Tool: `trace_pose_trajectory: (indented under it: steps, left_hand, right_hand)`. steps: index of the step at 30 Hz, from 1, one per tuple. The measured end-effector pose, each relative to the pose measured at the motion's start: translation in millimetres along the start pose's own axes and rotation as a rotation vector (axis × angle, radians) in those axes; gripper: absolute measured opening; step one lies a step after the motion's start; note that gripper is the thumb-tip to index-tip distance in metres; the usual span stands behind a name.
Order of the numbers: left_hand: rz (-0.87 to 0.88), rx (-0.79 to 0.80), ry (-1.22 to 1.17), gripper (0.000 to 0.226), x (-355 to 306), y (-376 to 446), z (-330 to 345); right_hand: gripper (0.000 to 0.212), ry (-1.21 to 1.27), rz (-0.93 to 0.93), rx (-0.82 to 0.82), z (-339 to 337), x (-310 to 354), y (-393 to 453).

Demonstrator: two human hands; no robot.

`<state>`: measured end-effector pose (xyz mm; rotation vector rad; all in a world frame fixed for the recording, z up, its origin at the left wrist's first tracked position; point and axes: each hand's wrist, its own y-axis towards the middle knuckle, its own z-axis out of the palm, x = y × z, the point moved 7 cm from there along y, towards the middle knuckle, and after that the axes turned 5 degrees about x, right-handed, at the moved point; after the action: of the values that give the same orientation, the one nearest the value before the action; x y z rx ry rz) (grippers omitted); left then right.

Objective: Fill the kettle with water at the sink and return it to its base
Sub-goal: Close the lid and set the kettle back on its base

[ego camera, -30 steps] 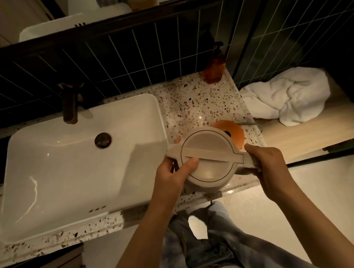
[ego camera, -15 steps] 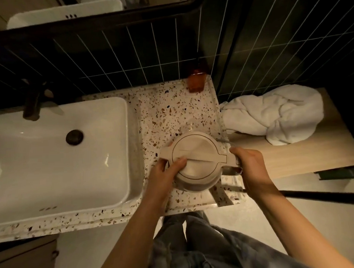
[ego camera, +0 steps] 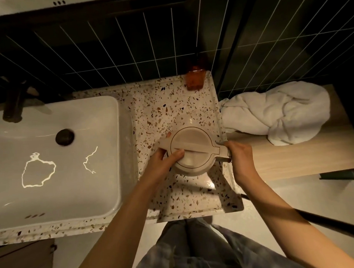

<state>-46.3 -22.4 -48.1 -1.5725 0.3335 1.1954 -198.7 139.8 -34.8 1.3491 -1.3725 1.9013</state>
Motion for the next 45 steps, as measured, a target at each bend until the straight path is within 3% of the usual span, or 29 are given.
trace_pose_trajectory:
  steps: [2,6,9,18,26,35,39,45]
  left_hand:
    - [-0.003,0.006,0.009,0.049,2.8,2.8,0.1]
    - [-0.007,-0.003,0.01,0.071,6.9,3.3,0.9]
    - [-0.022,-0.018,0.029,0.072,8.9,2.2,3.5]
    - [-0.034,-0.032,0.018,0.063,5.9,7.0,0.4]
    - [0.001,-0.042,0.024,0.074,9.3,1.6,6.6]
    - [-0.002,-0.132,0.002,0.064,12.5,-6.7,6.7]
    - [0.02,-0.176,-0.038,0.051,10.2,-17.7,6.1]
    - [0.045,-0.248,-0.034,0.007,-1.8,-33.4,-8.9]
  right_hand:
    - [0.032,-0.027,0.005,-0.004,-1.9,-3.9,2.7]
    - [0.033,-0.071,-0.013,0.0,-6.7,-12.1,3.9]
    - [0.027,-0.07,-0.009,-0.005,-9.1,-14.8,2.9]
    - [0.052,-0.066,-0.01,0.023,-3.9,-15.6,12.6]
    - [0.03,-0.147,-0.001,0.001,-10.6,-17.8,14.7]
    - [0.041,-0.233,-0.043,-0.048,-16.9,-15.6,8.1]
    - [0.037,-0.272,-0.112,-0.062,-23.0,-1.0,-6.8]
    - [0.033,-0.348,-0.207,-0.128,-34.7,3.5,-44.7]
